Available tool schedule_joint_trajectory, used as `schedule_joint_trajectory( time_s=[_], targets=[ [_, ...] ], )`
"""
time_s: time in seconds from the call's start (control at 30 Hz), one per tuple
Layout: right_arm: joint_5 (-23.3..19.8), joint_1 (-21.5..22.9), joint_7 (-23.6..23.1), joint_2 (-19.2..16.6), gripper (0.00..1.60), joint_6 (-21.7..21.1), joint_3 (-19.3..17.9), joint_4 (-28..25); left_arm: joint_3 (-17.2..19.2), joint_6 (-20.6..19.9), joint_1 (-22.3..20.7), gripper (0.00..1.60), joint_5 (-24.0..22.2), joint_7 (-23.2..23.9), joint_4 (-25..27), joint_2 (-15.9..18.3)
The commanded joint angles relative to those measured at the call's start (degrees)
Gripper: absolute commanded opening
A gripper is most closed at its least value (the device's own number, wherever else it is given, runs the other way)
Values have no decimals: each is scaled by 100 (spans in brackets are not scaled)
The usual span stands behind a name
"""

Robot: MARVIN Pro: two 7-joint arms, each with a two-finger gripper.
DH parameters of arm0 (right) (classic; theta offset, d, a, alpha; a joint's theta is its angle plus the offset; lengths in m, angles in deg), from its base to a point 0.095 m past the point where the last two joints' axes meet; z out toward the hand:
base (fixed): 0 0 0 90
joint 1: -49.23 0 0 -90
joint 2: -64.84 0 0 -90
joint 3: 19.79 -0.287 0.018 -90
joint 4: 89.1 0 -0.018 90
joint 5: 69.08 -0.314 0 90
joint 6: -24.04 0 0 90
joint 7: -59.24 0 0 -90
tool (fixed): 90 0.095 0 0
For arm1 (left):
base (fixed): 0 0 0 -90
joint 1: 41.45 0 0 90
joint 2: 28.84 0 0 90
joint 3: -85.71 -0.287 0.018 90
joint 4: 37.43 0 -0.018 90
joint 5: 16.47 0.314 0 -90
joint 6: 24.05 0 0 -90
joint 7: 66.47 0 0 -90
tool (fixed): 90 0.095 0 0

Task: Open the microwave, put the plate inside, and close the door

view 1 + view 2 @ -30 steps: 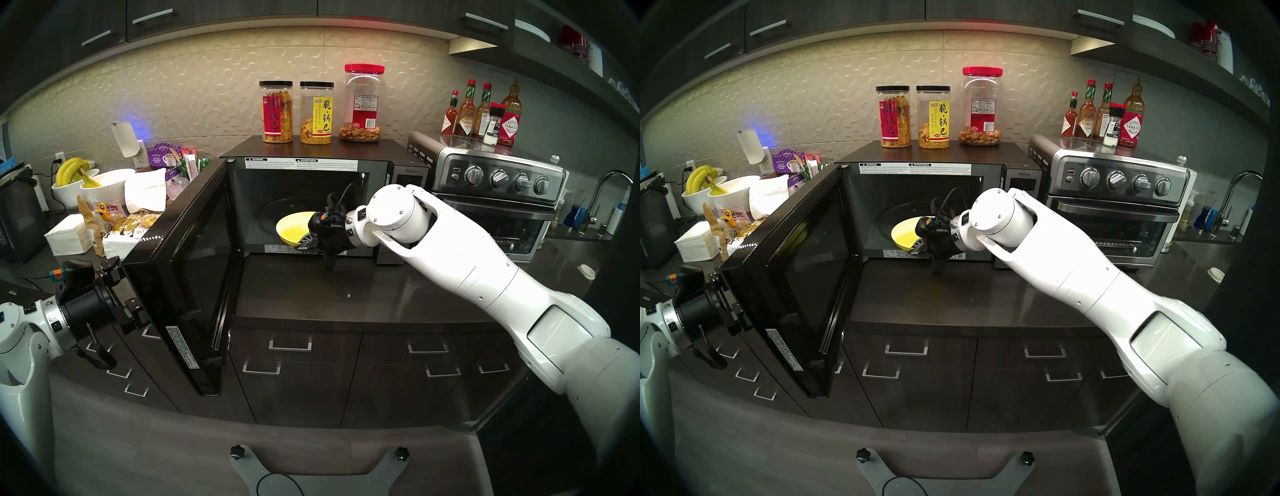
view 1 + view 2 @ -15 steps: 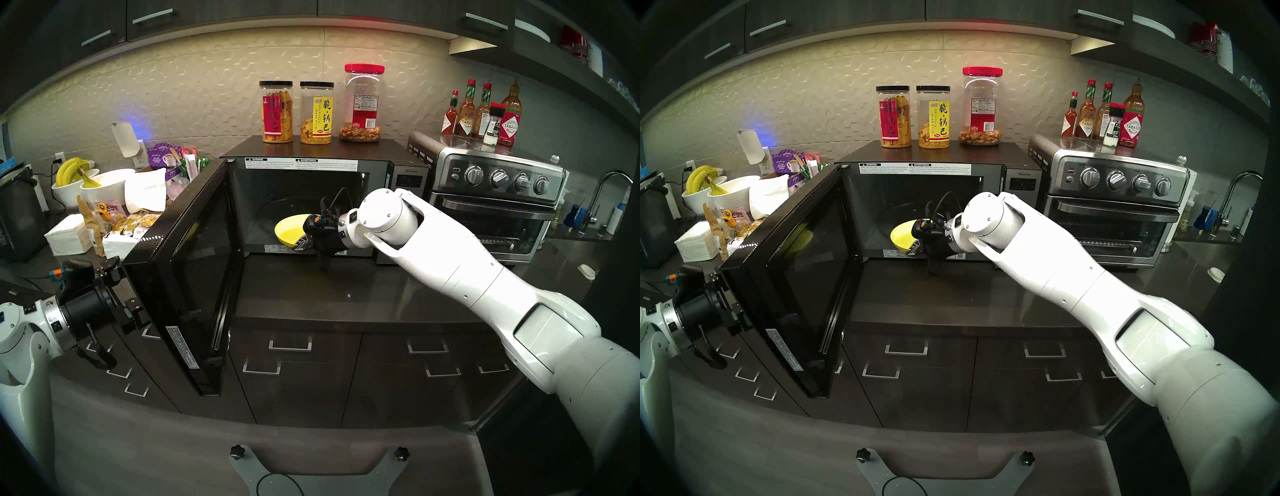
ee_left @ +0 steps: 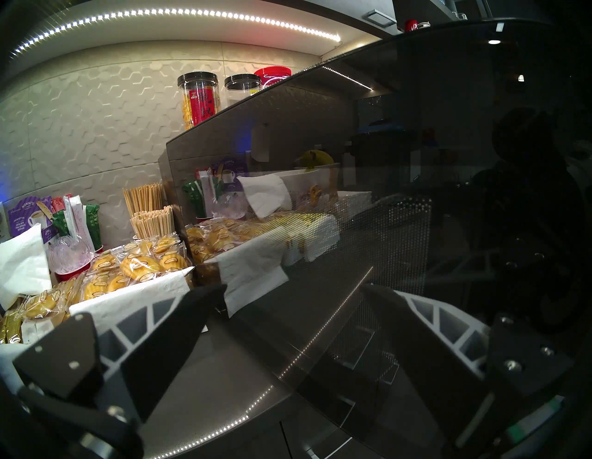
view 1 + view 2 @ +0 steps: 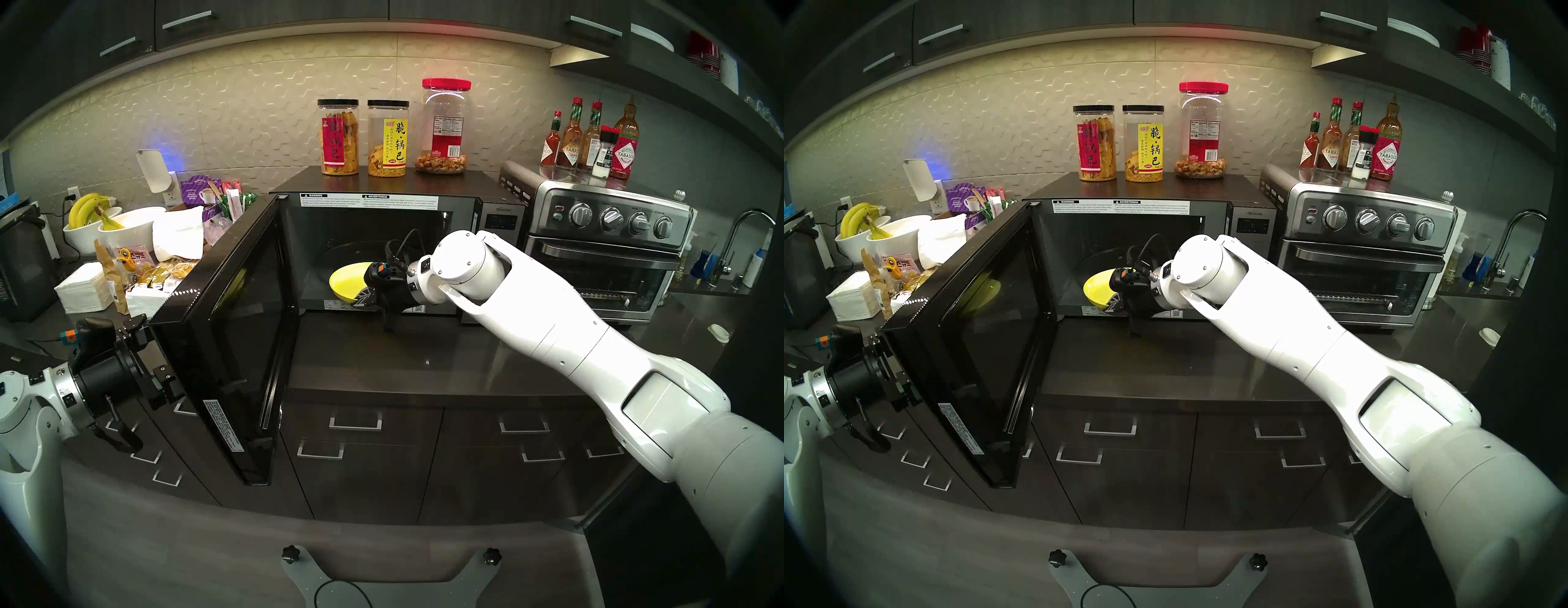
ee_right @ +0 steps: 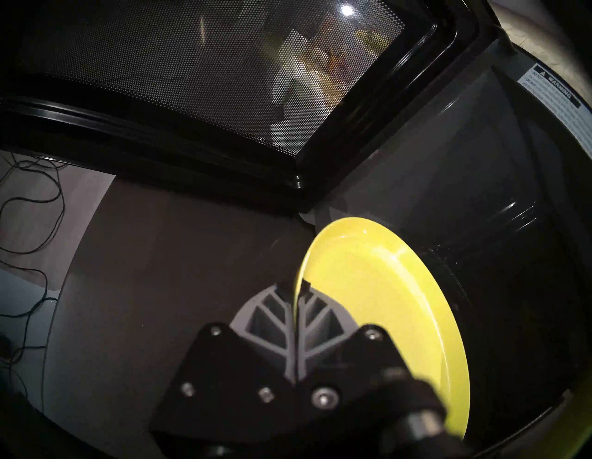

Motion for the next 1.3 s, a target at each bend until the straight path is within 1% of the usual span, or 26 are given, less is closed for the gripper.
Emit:
schedule_joint_trajectory(
  time_s=[0.0,0.9,1.27],
  targets=[
    [-12,155,5,64,0,23,-81,-54,29,-9,3,160,-9,11,62,9],
    [-10,154,2,66,0,24,-85,-52,30,-15,-5,160,1,20,63,1],
    [146,185,125,172,0,7,-15,62,30,-17,-8,160,5,24,63,-2]
  ],
)
